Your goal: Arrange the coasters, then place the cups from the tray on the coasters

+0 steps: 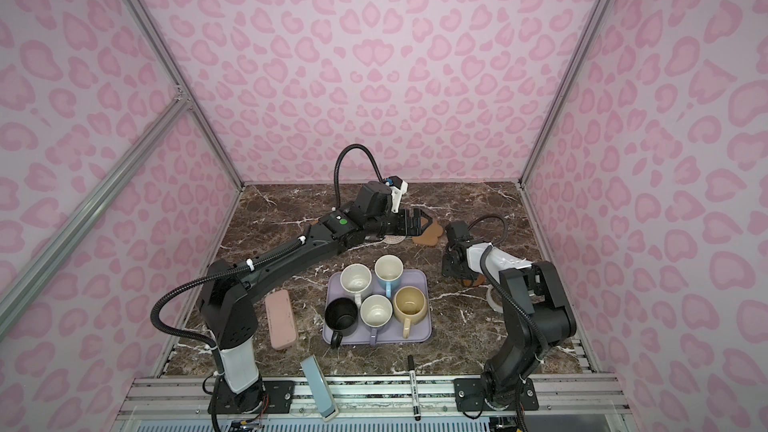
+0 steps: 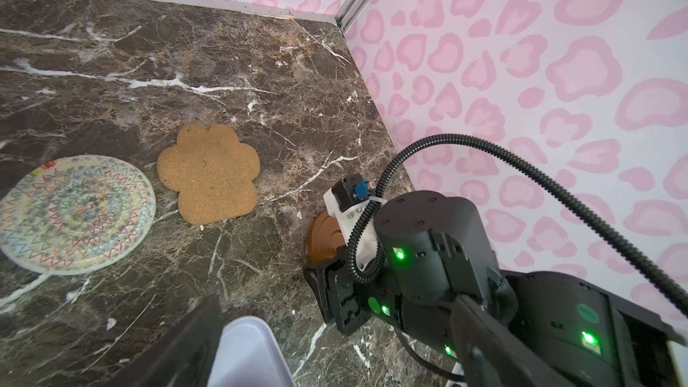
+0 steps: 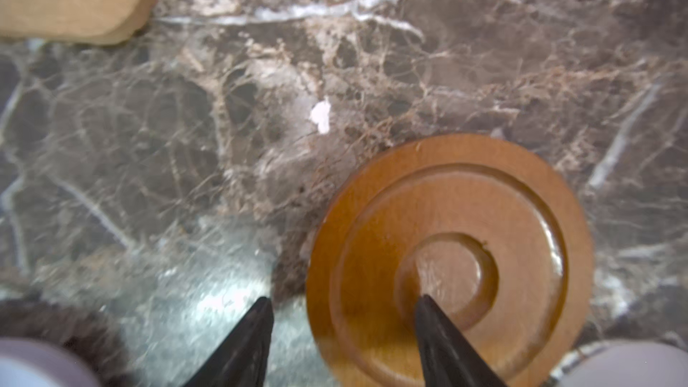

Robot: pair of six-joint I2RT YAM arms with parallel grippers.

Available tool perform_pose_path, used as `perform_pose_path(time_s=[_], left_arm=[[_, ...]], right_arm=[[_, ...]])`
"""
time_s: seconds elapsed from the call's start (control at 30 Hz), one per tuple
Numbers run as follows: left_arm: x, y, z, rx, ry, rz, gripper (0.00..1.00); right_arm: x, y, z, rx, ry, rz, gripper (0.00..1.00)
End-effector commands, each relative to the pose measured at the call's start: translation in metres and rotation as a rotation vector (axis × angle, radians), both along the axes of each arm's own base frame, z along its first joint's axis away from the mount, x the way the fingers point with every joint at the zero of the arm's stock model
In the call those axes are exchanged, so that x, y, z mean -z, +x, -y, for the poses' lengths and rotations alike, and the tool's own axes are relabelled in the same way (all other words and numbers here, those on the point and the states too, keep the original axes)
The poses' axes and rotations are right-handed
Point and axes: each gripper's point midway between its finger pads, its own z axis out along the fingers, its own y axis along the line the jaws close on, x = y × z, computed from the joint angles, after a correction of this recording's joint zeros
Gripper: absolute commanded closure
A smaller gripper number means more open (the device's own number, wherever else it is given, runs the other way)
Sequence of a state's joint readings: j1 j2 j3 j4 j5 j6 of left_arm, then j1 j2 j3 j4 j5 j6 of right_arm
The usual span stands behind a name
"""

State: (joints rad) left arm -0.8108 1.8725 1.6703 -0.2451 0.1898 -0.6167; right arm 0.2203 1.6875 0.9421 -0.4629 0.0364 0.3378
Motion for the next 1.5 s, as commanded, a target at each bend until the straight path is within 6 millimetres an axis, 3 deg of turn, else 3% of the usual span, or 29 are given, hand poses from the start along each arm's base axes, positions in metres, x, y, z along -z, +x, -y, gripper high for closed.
perform_pose_path(time_s=[0.0,0.27,0.9,1.03,1.07,1.3,1.47], left_arm=[[-0.003,0.005,-0.004,-0.011,0.008,0.024,0.03],[0.005,0.016,-0.014,-0.024,-0.012,0.005,0.03],[0.012,0.039,-0.043,-0.105,0.010,0.026,0.03],[0.011,0.041,-0.046,-0.113,0.008,0.030,0.03],[0.011,0.041,-0.047,-0.117,0.010,0.030,0.03],[0.015,0.043,-0.055,-0.137,0.041,0.031,0.03],[0.015,0.041,-0.058,-0.137,0.049,0.032,0.03]], right_arm=[[0.007,0.000,-0.002,0.008,0.004,-0.020,0.40],[0.012,0.026,-0.005,0.015,0.016,-0.026,0.48],[0.011,0.110,0.002,0.044,0.065,-0.006,0.51],[0.013,0.117,0.004,0.038,0.049,-0.020,0.52],[0.005,0.129,0.002,0.036,0.063,0.009,0.52],[0.010,0.149,-0.008,0.026,0.102,0.011,0.52],[0.009,0.154,-0.006,0.034,0.090,0.013,0.52]])
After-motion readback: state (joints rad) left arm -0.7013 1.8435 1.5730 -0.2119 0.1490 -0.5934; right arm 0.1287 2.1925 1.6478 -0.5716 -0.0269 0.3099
